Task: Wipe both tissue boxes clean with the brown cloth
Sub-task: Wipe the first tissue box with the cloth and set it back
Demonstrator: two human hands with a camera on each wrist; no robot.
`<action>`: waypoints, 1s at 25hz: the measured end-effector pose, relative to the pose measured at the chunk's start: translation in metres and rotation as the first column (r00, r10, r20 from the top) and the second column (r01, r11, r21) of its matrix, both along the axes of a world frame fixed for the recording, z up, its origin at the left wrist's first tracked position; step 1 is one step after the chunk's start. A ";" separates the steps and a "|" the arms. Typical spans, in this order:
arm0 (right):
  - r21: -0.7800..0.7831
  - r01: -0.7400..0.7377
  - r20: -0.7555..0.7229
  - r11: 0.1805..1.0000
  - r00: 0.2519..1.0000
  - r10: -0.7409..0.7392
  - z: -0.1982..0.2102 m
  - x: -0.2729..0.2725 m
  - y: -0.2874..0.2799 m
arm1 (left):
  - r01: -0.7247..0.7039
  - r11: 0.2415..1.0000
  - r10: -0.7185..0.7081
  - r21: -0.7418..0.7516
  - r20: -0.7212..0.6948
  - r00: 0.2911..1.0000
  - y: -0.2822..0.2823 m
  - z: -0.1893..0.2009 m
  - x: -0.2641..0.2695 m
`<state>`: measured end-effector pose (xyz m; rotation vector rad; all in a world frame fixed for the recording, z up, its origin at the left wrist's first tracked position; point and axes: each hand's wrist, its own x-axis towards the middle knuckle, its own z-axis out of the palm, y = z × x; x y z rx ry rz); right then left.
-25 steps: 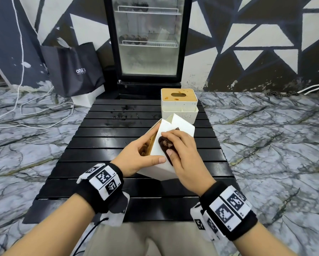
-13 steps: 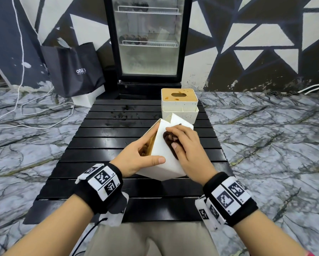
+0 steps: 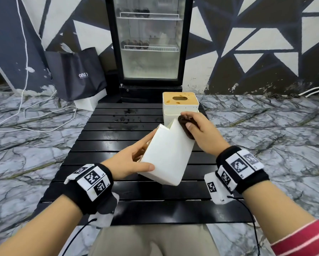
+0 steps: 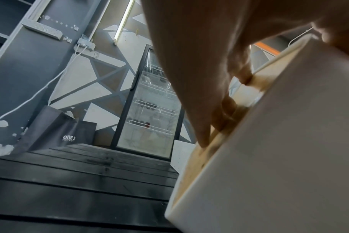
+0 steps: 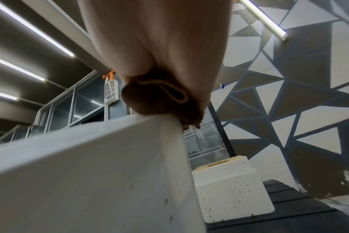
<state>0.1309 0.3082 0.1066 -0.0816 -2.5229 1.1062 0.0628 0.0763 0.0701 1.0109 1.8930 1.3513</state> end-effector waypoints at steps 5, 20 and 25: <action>-0.127 -0.056 0.092 0.990 0.993 0.068 0.020 0.017 -0.011 | -0.073 0.979 0.029 -0.191 -0.224 0.974 -0.020 0.024 -0.009; -0.287 -0.024 -0.019 0.958 1.000 0.019 0.019 0.035 -0.027 | -0.383 0.923 0.327 -0.047 -0.431 0.841 0.002 0.022 0.024; -0.246 0.148 0.061 0.958 0.989 -0.137 0.015 0.041 0.004 | -0.277 0.961 0.257 -0.028 -0.293 0.921 -0.012 -0.004 0.017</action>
